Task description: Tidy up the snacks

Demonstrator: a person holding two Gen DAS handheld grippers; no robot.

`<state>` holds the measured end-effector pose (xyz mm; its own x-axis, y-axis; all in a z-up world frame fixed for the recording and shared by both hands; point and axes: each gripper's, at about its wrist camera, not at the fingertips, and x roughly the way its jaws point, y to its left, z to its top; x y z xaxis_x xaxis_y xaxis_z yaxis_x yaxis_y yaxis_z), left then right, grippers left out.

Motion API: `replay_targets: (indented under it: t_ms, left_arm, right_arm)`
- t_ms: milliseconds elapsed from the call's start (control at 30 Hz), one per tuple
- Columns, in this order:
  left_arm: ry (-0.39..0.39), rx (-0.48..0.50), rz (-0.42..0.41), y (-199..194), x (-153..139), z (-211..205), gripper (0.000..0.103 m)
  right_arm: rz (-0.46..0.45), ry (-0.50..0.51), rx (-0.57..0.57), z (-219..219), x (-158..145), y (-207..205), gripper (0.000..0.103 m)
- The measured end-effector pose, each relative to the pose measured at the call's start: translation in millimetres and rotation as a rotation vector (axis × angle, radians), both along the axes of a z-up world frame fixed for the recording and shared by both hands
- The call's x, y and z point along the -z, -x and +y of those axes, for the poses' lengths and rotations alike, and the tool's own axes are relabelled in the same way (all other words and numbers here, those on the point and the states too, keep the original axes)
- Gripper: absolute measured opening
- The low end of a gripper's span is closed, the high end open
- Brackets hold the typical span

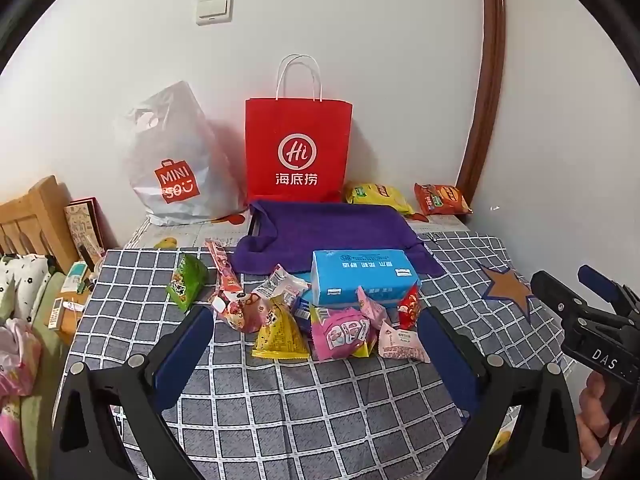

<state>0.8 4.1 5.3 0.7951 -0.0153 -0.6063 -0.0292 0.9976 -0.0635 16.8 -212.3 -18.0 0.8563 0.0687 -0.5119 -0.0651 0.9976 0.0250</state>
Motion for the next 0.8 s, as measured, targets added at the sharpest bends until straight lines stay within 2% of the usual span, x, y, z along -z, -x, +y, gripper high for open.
replay_targets:
  t_ms: [800]
  left_arm:
    - [0.004, 0.004, -0.024, 8.8, -1.9, 0.2, 0.102]
  right_arm:
    - [-0.018, -0.042, 0.005, -5.6, -2.9, 7.2, 0.103]
